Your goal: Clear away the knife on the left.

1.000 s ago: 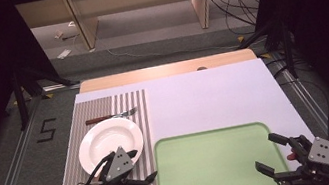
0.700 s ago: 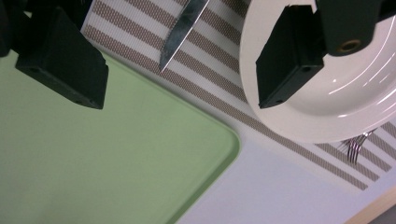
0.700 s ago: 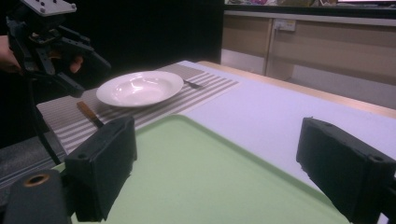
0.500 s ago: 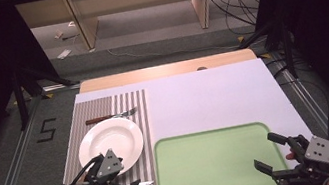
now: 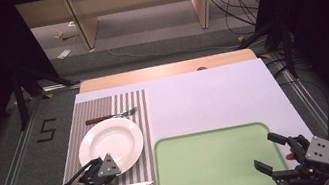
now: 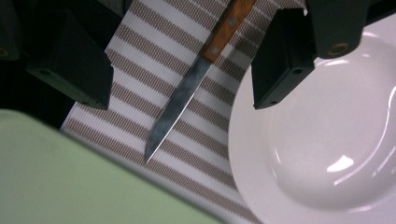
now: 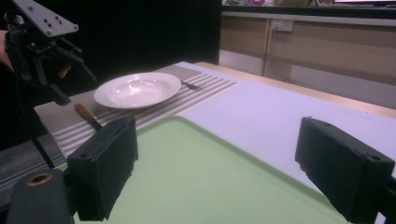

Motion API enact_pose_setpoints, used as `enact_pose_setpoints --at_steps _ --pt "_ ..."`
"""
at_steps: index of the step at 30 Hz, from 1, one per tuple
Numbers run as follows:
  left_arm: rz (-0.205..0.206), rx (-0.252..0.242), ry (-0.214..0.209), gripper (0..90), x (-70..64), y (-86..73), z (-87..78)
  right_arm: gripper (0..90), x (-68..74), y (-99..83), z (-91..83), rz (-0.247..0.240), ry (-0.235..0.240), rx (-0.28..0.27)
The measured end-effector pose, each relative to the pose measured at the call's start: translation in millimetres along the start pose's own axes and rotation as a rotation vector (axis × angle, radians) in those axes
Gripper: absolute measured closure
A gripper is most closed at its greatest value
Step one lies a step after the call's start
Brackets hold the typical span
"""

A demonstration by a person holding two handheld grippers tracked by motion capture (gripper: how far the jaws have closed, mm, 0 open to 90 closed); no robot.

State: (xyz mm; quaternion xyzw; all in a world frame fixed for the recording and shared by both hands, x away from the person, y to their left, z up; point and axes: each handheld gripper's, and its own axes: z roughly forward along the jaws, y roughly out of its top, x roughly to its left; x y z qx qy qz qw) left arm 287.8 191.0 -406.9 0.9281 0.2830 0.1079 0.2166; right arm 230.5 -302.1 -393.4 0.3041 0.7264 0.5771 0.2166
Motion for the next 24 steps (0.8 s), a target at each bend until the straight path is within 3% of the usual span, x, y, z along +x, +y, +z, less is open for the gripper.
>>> enact_pose_setpoints --at_steps 2,4,17,24 --pt "0.005 0.056 0.001 23.1 4.7 -5.7 4.8 14.4 0.0 -0.2 -0.1 -0.003 0.001 0.005" --pt "-0.005 0.081 -0.001 23.4 7.7 -9.6 6.9 14.5 -0.1 0.1 -0.3 0.0 0.0 0.002" --pt "-0.07 0.164 -0.016 30.4 21.2 -25.2 7.6 14.8 -0.3 0.0 -0.1 0.0 0.0 0.005" --pt "-0.084 0.24 -0.01 33.1 29.3 -35.4 19.9 15.0 -0.6 -0.3 1.2 0.001 0.002 0.014"
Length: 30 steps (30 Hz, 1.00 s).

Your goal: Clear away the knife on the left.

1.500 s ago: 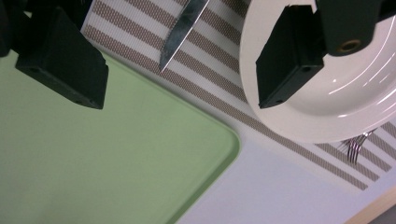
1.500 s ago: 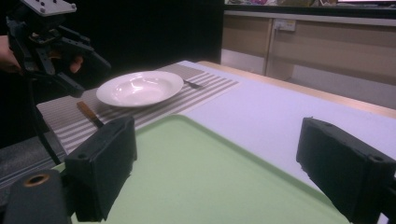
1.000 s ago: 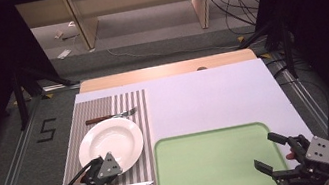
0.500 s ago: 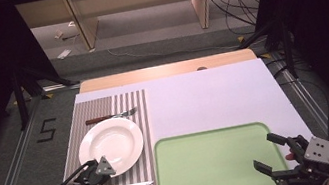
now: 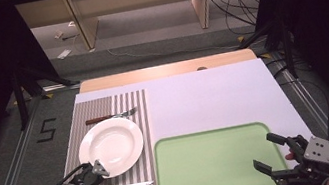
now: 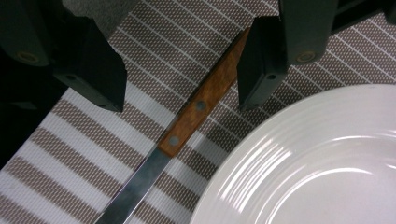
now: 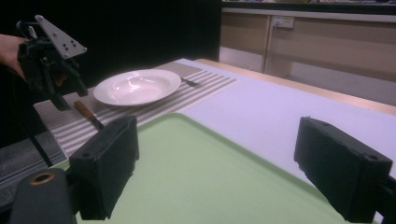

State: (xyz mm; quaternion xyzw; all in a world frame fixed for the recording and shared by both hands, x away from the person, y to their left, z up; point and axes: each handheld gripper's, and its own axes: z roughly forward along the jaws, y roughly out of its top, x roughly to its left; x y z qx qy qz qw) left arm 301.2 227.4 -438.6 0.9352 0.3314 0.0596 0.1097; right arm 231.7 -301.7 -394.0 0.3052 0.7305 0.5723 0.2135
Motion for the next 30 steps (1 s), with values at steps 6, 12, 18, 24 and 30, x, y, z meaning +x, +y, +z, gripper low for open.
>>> enact_pose_setpoints --at_steps 6,12,18,24,30 --pt "-0.003 0.02 0.009 38.7 5.4 1.5 7.8 15.1 0.2 -0.2 0.5 -0.001 0.001 0.003" --pt "0.007 0.051 -0.002 46.3 9.8 8.4 15.1 15.2 0.0 -0.6 0.4 0.0 0.001 0.001" --pt "0.023 0.073 -0.021 52.9 9.3 16.8 21.8 15.3 0.6 -0.4 -0.8 -0.006 0.002 0.001" --pt "0.045 0.107 -0.045 64.0 4.7 21.2 26.8 15.4 0.8 -0.6 -1.6 -0.006 0.003 0.005" --pt "0.069 0.166 -0.057 75.4 -1.0 32.7 29.1 15.5 1.2 -0.9 -1.4 -0.008 0.0 0.011"
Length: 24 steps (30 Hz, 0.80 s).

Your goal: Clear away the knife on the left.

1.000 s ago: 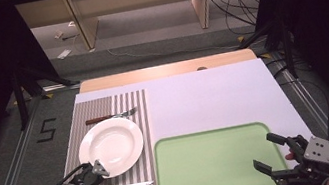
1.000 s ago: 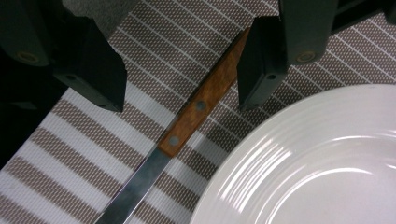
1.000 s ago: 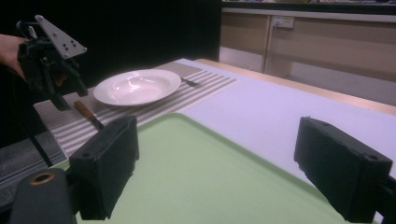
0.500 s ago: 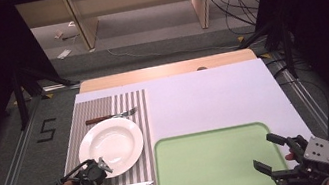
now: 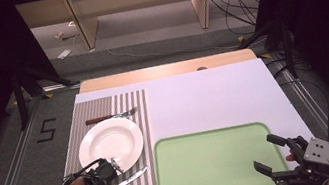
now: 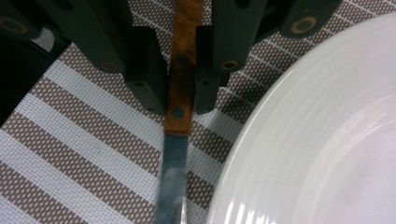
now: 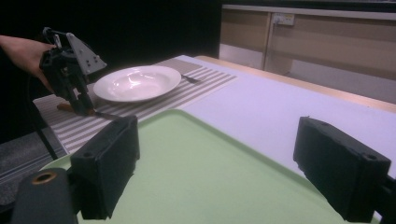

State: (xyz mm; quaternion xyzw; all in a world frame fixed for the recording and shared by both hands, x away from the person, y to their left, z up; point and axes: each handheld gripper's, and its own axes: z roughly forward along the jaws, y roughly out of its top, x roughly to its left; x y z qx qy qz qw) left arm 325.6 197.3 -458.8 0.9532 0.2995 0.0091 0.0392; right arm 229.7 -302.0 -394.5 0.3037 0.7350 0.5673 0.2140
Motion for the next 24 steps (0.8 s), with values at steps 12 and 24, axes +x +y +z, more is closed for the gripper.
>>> enact_pose_setpoints --at_steps 12,24 --pt "-0.079 -0.065 -0.055 76.9 1.8 -4.9 -5.4 15.5 0.6 0.4 -0.5 0.001 -0.001 -0.004" --pt "-0.132 -0.291 -0.2 76.9 -4.1 -1.5 -30.1 15.5 0.4 0.4 -0.5 0.005 -0.004 -0.005"
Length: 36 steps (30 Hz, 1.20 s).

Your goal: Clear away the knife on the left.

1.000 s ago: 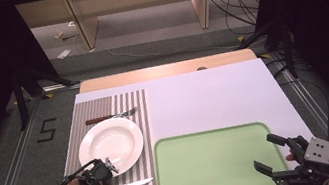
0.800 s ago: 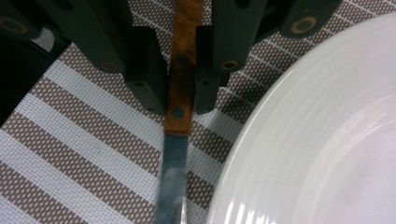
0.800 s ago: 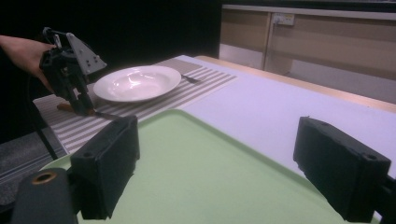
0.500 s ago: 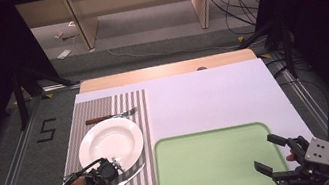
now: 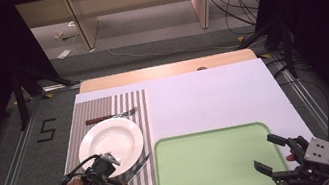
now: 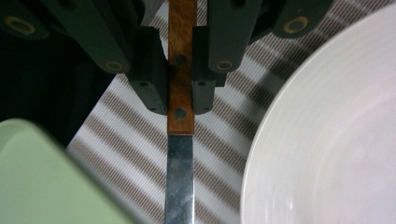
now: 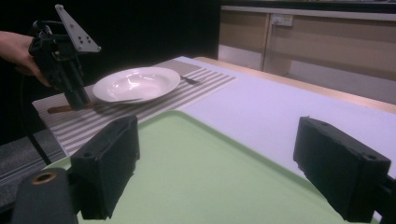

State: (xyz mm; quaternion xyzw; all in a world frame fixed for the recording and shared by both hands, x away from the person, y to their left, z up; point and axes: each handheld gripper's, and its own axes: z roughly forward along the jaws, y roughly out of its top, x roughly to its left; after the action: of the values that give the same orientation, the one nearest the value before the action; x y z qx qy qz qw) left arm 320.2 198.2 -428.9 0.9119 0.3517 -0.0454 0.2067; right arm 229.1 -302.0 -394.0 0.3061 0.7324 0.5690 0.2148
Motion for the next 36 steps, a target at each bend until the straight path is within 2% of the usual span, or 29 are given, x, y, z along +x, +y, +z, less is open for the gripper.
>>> enact_pose_setpoints --at_steps 1,5,7,8,9,11,12,13,14,18,25,29,30,32,36 --pt "0.0 0.0 0.0 76.9 0.0 0.0 0.0 15.5 0.0 0.0 0.0 0.0 0.0 0.0" --pt "-0.022 -0.154 -0.056 76.9 -8.0 9.7 -5.4 15.5 0.3 -0.1 0.7 -0.002 0.0 0.001" --pt "-0.039 -0.231 -0.068 76.9 -16.0 17.1 -4.4 15.5 0.5 0.0 0.6 -0.002 0.0 -0.001" --pt "-0.042 -0.271 -0.101 76.9 -23.5 25.4 -2.6 15.5 0.3 0.2 -0.2 -0.003 0.002 -0.001" --pt "-0.042 -0.271 -0.101 76.9 -23.5 25.4 -2.6 15.5 0.3 0.2 -0.2 -0.003 0.002 -0.001" --pt "-0.048 -0.297 -0.119 76.9 -32.8 33.2 -1.8 15.5 0.3 0.0 0.4 0.001 0.001 -0.002" --pt "-0.021 -0.31 -0.121 76.8 -36.2 37.7 -1.0 15.5 0.4 0.0 0.4 0.0 0.001 0.001" --pt "-0.014 -0.317 -0.128 76.9 -40.8 41.5 0.0 15.5 0.7 -0.1 0.6 -0.002 0.002 -0.002" --pt "0.003 -0.313 -0.135 76.8 -49.4 48.7 3.6 15.5 1.0 -0.1 0.3 -0.005 0.003 -0.002" --pt "0.017 -0.284 -0.138 76.8 -57.1 56.6 11.9 15.5 1.1 0.1 0.1 -0.004 0.006 -0.003" --pt "0.023 -0.223 -0.136 76.9 -59.4 70.6 26.9 15.5 1.9 0.4 0.6 -0.007 0.008 -0.001" --pt "0.013 -0.219 -0.163 76.9 -61.3 77.7 32.6 15.5 2.1 0.1 0.4 -0.007 0.008 0.0" --pt "0.022 -0.2 -0.169 76.8 -65.3 81.1 36.4 15.5 2.0 0.3 0.7 -0.006 0.009 -0.001" --pt "0.025 -0.196 -0.175 76.8 -67.7 82.7 38.7 15.5 2.1 0.3 0.7 -0.008 0.009 0.001" --pt "0.046 -0.155 -0.197 76.9 -76.1 90.1 48.7 15.5 2.5 0.1 0.5 -0.008 0.009 0.001"
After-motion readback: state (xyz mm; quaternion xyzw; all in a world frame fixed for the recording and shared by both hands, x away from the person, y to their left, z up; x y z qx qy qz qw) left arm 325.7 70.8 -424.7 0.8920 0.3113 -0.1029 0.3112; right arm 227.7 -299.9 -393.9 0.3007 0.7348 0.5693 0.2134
